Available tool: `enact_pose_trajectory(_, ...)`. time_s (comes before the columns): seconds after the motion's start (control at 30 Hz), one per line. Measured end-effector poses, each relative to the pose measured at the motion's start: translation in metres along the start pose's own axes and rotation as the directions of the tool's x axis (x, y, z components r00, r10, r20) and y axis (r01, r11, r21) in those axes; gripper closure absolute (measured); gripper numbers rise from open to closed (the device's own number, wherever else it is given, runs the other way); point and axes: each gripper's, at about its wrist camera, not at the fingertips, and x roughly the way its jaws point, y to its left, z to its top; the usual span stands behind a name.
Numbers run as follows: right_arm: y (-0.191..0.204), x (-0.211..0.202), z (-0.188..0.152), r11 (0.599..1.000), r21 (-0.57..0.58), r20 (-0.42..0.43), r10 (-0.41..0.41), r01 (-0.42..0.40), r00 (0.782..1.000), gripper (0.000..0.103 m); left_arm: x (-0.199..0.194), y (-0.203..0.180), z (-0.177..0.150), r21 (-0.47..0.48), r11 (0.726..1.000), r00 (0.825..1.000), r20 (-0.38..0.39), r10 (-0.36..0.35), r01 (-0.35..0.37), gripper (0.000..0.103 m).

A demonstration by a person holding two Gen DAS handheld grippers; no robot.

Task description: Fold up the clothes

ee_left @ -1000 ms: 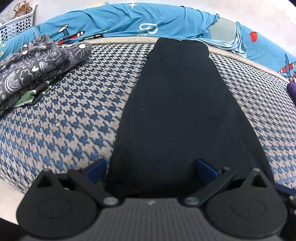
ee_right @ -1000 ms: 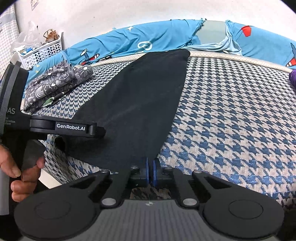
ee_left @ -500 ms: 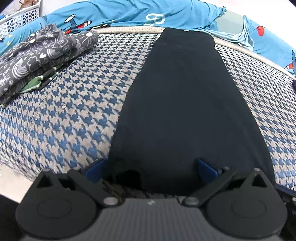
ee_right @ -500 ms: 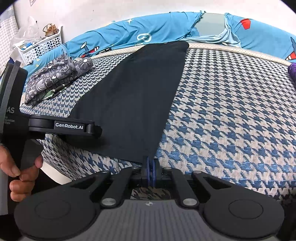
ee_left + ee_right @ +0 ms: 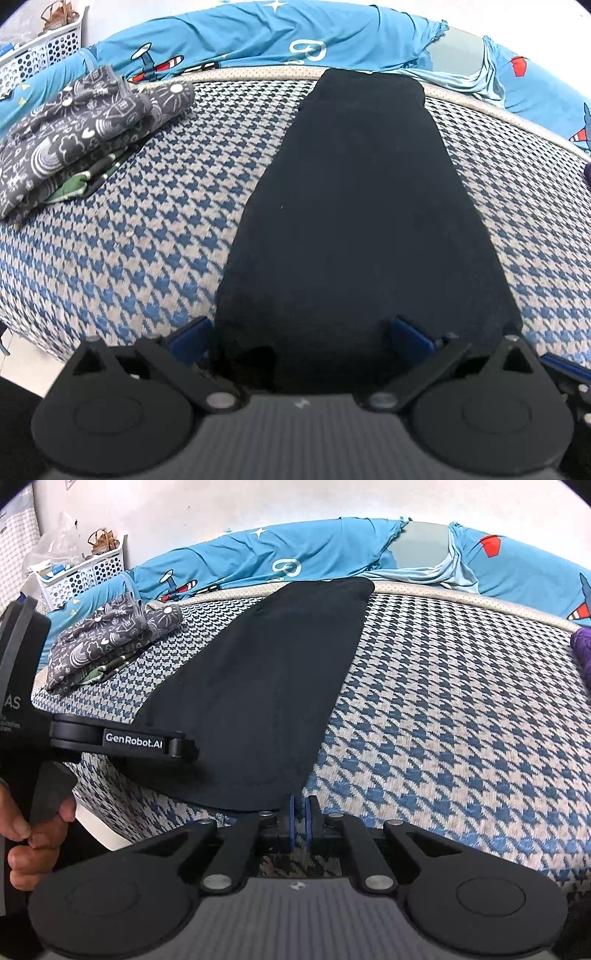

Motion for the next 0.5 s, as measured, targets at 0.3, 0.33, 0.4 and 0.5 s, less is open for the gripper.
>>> enact_pose_trajectory(0.3, -0.017, 0.009, 0.021, 0.999, 0.04, -0.018, 0.034, -0.033, 0.999, 0.076, 0.006, -0.013, 0.018, 0.031, 1.0, 1.0, 0.004, 0.0, 0.0, 0.0)
enact_pose_trajectory(0.33, -0.018, 0.009, 0.024, 0.999, 0.037, -0.018, 0.039, -0.039, 0.999, 0.075, 0.007, -0.015, 0.021, 0.034, 0.999, 1.0, 0.005, 0.0, 0.0, 0.0)
enact_pose_trajectory(0.4, -0.022, 0.012, 0.031, 0.999, 0.026, -0.016, 0.049, -0.048, 0.999, 0.074, 0.009, -0.019, 0.025, 0.045, 0.999, 1.0, 0.008, 0.0, 0.0, 0.0)
enact_pose_trajectory(0.5, -0.026, 0.016, 0.041, 0.999, -0.002, -0.013, 0.047, -0.047, 0.999, 0.073, 0.014, -0.023, 0.033, 0.056, 0.998, 1.0, 0.006, 0.0, 0.0, 0.0)
